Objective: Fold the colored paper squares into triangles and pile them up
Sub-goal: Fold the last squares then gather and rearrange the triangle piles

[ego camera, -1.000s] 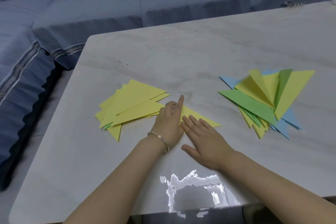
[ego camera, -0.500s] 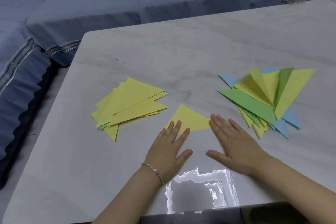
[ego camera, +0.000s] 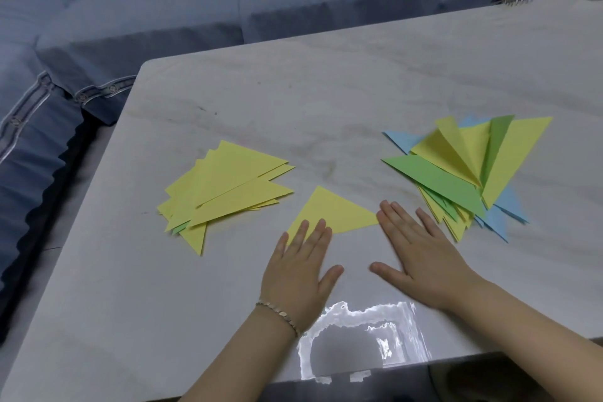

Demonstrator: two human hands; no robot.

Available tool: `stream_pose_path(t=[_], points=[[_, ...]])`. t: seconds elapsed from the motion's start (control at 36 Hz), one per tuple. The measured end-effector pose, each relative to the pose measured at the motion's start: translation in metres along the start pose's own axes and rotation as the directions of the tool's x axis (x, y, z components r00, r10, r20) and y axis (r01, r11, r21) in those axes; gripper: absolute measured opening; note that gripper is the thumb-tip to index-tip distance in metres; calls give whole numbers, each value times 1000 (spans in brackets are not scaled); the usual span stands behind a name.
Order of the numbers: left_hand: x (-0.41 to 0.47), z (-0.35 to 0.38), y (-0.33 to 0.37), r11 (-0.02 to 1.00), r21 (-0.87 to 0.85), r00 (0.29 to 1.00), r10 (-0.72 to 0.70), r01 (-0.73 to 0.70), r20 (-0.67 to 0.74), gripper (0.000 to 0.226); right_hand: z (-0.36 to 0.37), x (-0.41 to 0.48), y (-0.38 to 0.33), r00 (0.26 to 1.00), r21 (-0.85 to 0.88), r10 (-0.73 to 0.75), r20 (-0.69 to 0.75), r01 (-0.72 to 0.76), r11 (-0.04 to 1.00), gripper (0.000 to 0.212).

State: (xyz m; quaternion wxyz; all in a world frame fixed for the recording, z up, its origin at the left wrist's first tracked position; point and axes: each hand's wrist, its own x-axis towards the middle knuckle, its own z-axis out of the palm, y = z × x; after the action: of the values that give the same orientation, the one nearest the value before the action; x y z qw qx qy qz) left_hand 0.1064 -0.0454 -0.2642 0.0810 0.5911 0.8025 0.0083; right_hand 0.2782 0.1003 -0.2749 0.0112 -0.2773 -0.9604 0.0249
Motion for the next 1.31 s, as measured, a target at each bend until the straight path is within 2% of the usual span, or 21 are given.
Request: stream_pose_path(t=[0.14, 0.25, 0.31, 0.36, 0.44, 0.47, 0.5, 0.56, 0.64, 0.69, 0.75, 0.81, 0.89, 0.97, 1.03, 1.06, 1.08, 1.14, 1.19, 1.25, 1.31], points=[[-25, -2, -41, 995, 39, 996, -87, 88, -27, 65, 1, 0, 0, 1000, 3, -3, -6, 3, 1000, 83], [-38, -2, -60, 993, 92, 992, -71, 80, -106, 62, 1, 0, 1, 1000, 3, -3, -1, 3, 1000, 82], [-35, -7, -58, 995, 30, 982, -86, 92, -169, 56, 1, 0, 0, 1000, 1, -1, 0, 1, 1000, 82], [-25, -18, -48, 979, -135, 958, -182, 154, -221, 48, 1, 0, 0, 1000, 7, 3, 2, -3, 1000, 82], [-7, -39, -30, 879, -343, 916, -387, 332, -105, 31, 0, 0, -1, 1000, 10, 5, 4, -5, 1000, 82], [1, -43, -24, 836, -394, 897, -438, 381, -62, 32, 0, 0, -1, 1000, 13, 6, 4, -6, 1000, 82], [8, -45, -19, 800, -427, 881, -472, 423, -11, 44, 0, 0, -1, 1000, 18, 6, 3, -6, 1000, 82], [21, -44, -12, 782, -418, 872, -487, 463, 53, 64, 0, 0, 0, 1000, 27, 3, 0, -3, 1000, 82], [34, -43, -7, 738, -441, 850, -511, 511, 128, 59, 0, 0, 0, 1000, 34, -9, -9, 10, 999, 82], [37, -45, -4, 718, -482, 854, -498, 503, 149, 38, 1, -1, 0, 999, 65, -16, -32, 18, 998, 83], [36, -48, -5, 741, -504, 882, -459, 444, 101, 6, 1, -2, 0, 997, 143, -15, -74, 25, 989, 83], [35, -56, -9, 740, -550, 897, -439, 389, 44, 24, -6, -2, 0, 985, 246, 23, -169, 20, 969, 73], [37, -73, -27, 733, -604, 879, -465, 313, -109, 25, -27, 4, 7, 920, 300, 138, -367, -24, 954, 52], [43, -91, -56, 732, -610, 837, -511, 304, -196, 34, -50, 20, 25, 853, 300, 276, -444, -149, 942, 48], [46, -99, -75, 710, -615, 813, -552, 343, -184, 25, -63, 30, 36, 830, 311, 386, -403, -272, 911, 49], [45, -102, -82, 686, -619, 797, -584, 383, -155, 11, -66, 35, 41, 827, 307, 431, -362, -331, 892, 49], [44, -101, -89, 661, -615, 773, -622, 430, -127, 13, -68, 39, 46, 827, 296, 470, -307, -387, 873, 48], [40, -99, -96, 616, -571, 709, -701, 542, -83, 44, -65, 47, 57, 837, 224, 522, -165, -484, 846, 50], [32, -97, -92, 618, -537, 675, -728, 574, -116, 52, -62, 52, 64, 836, 96, 546, -48, -541, 836, 56], [26, -94, -81, 645, -541, 695, -704, 539, -147, 51, -63, 56, 62, 839, 17, 545, -4, -544, 839, 56], [21, -90, -68, 684, -560, 743, -647, 467, -170, 49, -67, 56, 50, 858, 17, 513, -37, -513, 858, 51]])
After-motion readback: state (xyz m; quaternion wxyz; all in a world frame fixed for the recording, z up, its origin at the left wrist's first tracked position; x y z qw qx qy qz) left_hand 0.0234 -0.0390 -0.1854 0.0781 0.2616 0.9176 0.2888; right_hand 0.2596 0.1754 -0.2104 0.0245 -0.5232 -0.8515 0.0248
